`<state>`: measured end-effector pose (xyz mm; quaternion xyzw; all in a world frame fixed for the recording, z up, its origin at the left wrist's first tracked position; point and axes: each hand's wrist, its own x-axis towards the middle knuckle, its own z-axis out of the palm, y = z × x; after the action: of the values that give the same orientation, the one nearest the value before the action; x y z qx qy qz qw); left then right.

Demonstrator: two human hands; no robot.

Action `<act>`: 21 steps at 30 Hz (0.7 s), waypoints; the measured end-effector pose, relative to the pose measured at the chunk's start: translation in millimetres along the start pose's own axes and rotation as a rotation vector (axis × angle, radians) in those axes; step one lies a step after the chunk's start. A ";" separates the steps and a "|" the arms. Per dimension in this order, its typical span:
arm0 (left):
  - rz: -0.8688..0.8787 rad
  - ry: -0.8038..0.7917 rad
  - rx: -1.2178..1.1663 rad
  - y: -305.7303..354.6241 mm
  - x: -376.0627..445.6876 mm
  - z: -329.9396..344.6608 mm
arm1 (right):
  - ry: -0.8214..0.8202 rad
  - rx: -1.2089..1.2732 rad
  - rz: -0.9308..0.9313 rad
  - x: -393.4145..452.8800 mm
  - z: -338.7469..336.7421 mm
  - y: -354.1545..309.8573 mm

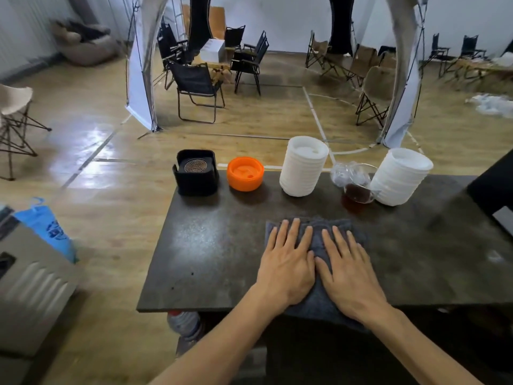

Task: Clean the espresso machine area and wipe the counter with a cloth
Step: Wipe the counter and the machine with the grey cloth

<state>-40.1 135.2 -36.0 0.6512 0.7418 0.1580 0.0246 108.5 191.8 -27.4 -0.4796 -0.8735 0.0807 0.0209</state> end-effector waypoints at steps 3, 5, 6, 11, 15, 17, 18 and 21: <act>-0.094 0.008 0.010 -29.1 -27.4 -11.3 | 0.004 0.047 -0.083 -2.9 5.8 -36.6; -0.179 0.019 0.005 -44.4 -43.2 -19.5 | 0.013 0.074 -0.144 -2.0 8.0 -58.4; -0.213 0.026 0.004 -49.2 -49.5 -23.5 | 0.019 0.090 -0.174 -0.6 8.7 -67.1; -0.289 0.083 -0.024 -35.0 -60.4 -24.8 | 0.049 0.176 -0.227 -7.4 7.3 -62.3; -0.162 0.142 -0.120 2.9 -64.8 -18.5 | 0.135 0.184 -0.177 -39.6 6.5 -32.0; -0.109 0.205 -0.206 21.5 -59.4 -14.7 | 0.213 0.207 -0.124 -47.8 6.3 -29.5; -0.093 0.238 -0.220 28.4 -56.9 -14.5 | 0.244 0.240 -0.081 -49.1 6.4 -30.6; -0.033 0.328 -0.170 22.9 -50.4 -22.3 | 0.269 0.445 -0.050 -41.3 4.3 -42.1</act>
<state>-15.9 84.0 -17.2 0.6000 0.7305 0.3238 -0.0392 95.2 134.4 -23.1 -0.4477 -0.8353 0.2059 0.2439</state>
